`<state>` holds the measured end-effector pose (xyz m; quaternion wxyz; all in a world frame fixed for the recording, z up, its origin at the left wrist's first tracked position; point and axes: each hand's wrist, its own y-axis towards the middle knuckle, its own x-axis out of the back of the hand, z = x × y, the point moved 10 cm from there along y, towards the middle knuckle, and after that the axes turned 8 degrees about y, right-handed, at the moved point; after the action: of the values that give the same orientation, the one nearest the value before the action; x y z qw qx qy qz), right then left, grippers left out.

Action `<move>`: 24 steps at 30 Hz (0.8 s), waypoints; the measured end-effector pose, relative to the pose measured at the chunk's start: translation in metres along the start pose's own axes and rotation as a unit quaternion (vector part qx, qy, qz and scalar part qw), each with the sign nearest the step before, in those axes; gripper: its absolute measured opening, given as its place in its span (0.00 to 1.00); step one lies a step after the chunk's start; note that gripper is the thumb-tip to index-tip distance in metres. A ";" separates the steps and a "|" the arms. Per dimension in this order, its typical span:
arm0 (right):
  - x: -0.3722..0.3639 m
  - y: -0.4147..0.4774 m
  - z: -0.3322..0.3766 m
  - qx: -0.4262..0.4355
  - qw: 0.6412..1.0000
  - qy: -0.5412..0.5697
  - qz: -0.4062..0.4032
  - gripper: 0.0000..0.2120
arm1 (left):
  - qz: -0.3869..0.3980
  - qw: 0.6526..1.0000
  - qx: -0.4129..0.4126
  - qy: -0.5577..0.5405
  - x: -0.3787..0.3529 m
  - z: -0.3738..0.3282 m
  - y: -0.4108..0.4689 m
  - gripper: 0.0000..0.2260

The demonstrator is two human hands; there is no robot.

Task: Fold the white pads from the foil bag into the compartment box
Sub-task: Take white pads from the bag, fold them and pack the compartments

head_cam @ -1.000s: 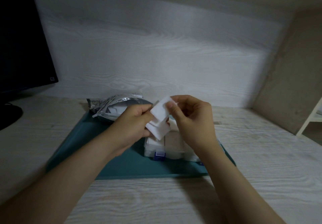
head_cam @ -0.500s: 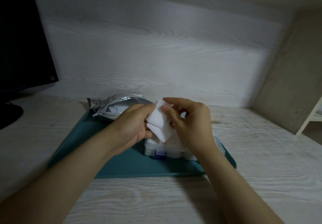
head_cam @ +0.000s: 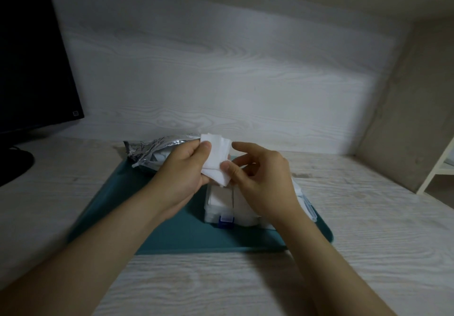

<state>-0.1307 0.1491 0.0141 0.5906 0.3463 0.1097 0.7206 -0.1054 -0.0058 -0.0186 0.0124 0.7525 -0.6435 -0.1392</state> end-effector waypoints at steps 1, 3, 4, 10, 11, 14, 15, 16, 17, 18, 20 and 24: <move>0.000 0.000 -0.001 -0.004 1.000 0.018 0.004 0.20 | -0.002 1.000 0.000 -0.004 0.000 0.000 0.000 0.14; 0.002 0.001 -0.004 -0.022 0.997 0.078 0.007 0.18 | -0.008 1.000 0.003 -0.014 0.001 -0.002 -0.001 0.14; 0.003 0.000 -0.005 -0.033 0.994 0.107 0.009 0.18 | -0.013 1.000 0.005 -0.020 0.002 -0.003 -0.001 0.13; -0.002 0.000 -0.012 -0.070 0.988 0.134 0.019 0.15 | -0.028 0.999 0.005 -0.029 0.003 -0.003 -0.001 0.12; -0.002 0.000 -0.012 -0.070 0.989 0.126 0.018 0.14 | -0.034 0.999 0.003 -0.030 0.002 -0.003 -0.001 0.12; 0.000 0.000 -0.013 -0.076 0.991 0.112 0.013 0.11 | -0.050 0.998 -0.004 -0.032 0.002 -0.002 -0.002 0.12; 0.000 0.000 -0.014 -0.079 0.991 0.109 0.014 0.11 | -0.051 0.998 -0.005 -0.034 0.001 -0.002 -0.002 0.12; 0.000 0.000 -0.014 -0.081 0.991 0.106 0.016 0.11 | -0.050 0.998 -0.006 -0.036 0.000 -0.002 -0.002 0.11; -0.001 0.000 -0.015 -0.081 0.992 0.100 0.016 0.10 | -0.047 0.998 -0.007 -0.038 -0.001 -0.002 -0.003 0.11; -0.001 0.000 -0.016 -0.081 0.992 0.092 0.013 0.10 | -0.045 0.998 -0.009 -0.037 -0.002 -0.002 -0.003 0.11; 0.003 0.001 -0.018 -0.082 0.994 0.077 -0.005 0.10 | -0.040 0.999 -0.010 -0.029 -0.003 -0.003 -0.003 0.11; 0.009 0.001 -0.022 -0.095 0.992 0.078 -0.033 0.09 | -0.073 0.997 -0.022 0.000 0.008 -0.004 -0.002 0.11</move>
<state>-0.1459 0.1630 0.0019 0.6339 0.2278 0.0978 0.7326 -0.1019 -0.0138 -0.0171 0.0187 0.7971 -0.5837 -0.1534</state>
